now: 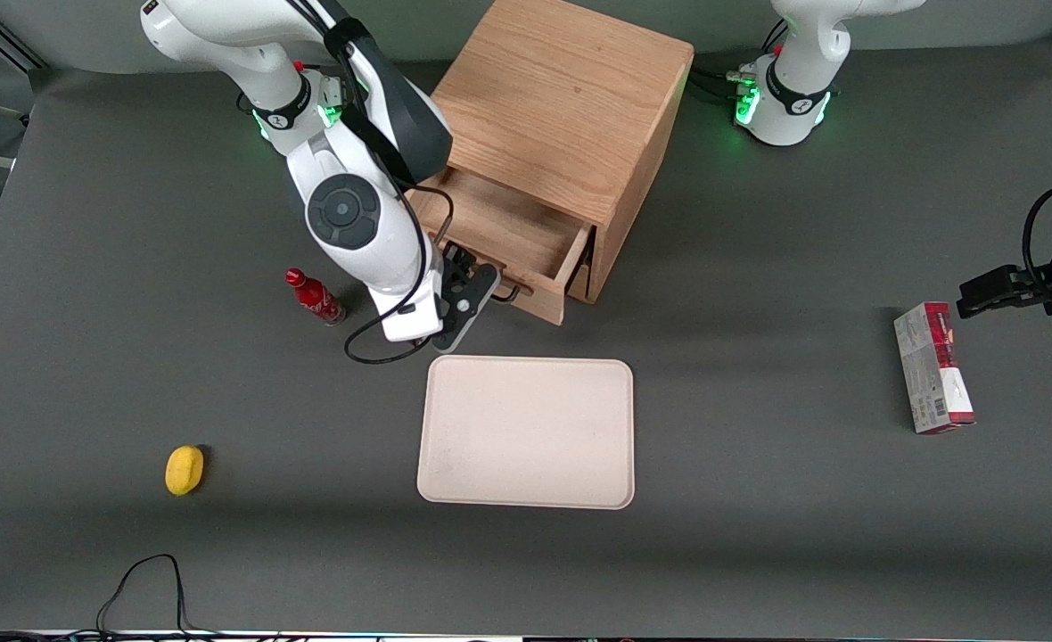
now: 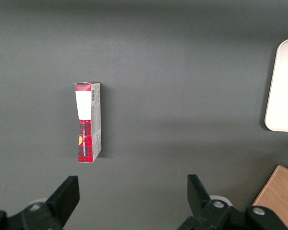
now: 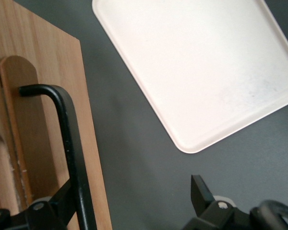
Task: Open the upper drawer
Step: 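Pull the upper drawer outward by its handle with the right gripper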
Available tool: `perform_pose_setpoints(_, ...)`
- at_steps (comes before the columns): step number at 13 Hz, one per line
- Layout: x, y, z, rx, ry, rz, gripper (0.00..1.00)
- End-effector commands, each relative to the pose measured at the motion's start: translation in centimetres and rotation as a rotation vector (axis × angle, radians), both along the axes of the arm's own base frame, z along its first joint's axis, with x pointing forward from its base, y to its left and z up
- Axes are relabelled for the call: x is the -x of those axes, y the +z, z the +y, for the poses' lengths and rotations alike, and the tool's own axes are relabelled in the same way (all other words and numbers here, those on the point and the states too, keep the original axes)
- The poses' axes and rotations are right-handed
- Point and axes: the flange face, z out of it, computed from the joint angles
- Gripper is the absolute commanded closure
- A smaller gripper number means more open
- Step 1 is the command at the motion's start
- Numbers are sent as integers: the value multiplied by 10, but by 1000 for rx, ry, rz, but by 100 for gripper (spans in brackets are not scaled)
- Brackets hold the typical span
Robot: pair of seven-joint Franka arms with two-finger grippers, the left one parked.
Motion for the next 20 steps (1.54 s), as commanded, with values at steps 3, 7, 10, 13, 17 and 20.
perform_pose_setpoints(3, -27, -6, -5, 13, -2, -26, 0)
perform_pose_setpoints(7, -55, -6, -20, 2, -17, -49, 0)
perform_pose_setpoints(10, -72, -15, -40, 6, -22, -43, 0)
perform_pose_setpoints(13, -83, -15, -54, 2, -32, -49, 0)
perform_pose_setpoints(17, -90, -8, -58, -6, -41, -64, 0)
perform_pose_setpoints(20, -97, -2, -58, -5, -28, -63, 0)
